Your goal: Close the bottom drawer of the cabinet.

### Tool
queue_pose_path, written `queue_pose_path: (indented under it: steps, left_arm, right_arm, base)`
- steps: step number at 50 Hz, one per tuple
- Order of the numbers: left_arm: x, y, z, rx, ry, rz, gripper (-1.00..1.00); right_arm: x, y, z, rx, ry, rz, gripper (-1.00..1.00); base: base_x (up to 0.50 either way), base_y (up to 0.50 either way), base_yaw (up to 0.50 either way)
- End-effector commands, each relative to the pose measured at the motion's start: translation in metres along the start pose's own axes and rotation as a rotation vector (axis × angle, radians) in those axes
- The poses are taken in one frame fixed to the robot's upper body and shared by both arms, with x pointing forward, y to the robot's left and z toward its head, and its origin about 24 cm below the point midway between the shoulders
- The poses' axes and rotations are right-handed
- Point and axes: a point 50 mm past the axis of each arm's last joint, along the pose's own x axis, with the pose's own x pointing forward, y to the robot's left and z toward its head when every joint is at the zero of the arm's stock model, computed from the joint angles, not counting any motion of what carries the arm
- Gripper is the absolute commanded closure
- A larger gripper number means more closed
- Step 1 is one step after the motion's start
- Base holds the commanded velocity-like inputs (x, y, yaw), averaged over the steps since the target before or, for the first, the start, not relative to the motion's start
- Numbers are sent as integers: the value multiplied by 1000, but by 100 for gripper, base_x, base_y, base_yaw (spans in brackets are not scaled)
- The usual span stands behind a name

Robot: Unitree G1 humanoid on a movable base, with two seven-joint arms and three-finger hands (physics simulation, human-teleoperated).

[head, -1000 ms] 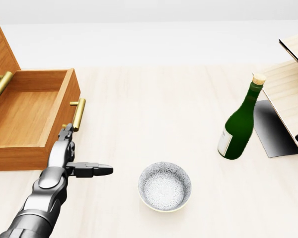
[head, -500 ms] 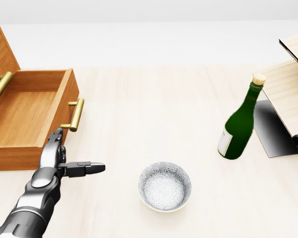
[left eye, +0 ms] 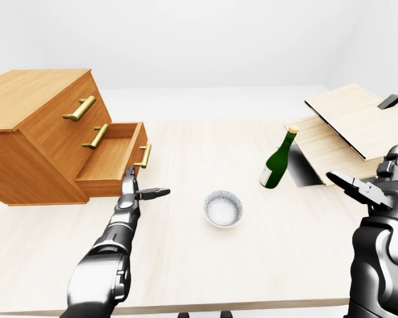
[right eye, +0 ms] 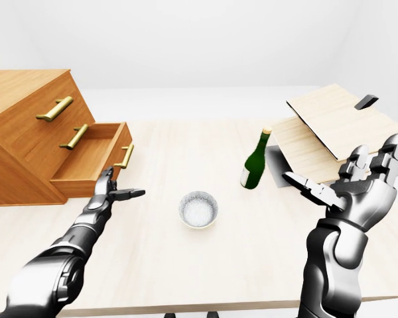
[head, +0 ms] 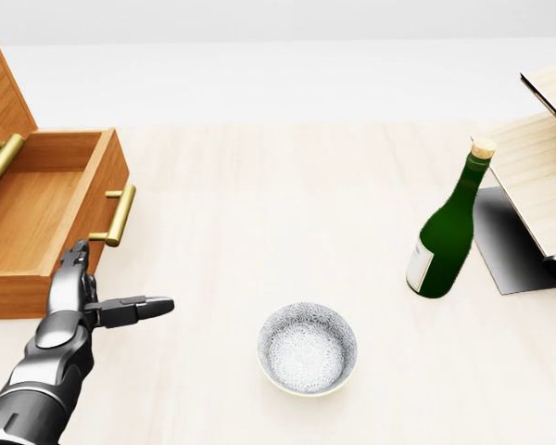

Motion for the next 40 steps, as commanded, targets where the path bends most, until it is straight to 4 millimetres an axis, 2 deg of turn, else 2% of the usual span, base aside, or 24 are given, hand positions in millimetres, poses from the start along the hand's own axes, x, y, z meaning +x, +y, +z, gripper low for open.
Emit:
queue_pose_path:
  steps: [1,22,30,40]
  left_arm:
    - [0,23,-3,17,18,135,-100]
    - [-2,56,-2,-79,34,345,-100]
    - [-5,78,5,-158,24,484,-100]
    - [-7,91,7,-196,23,573,-100]
  right_arm:
    - [0,1,2,21,-5,5,-100]
    - [2,1,2,25,-3,7,-100]
    - [0,1,5,29,-16,9,-100]
    - [2,1,-2,20,12,9,-100]
  base:
    - [0,0,0]
    - [0,0,0]
    - [0,0,0]
    - [0,0,0]
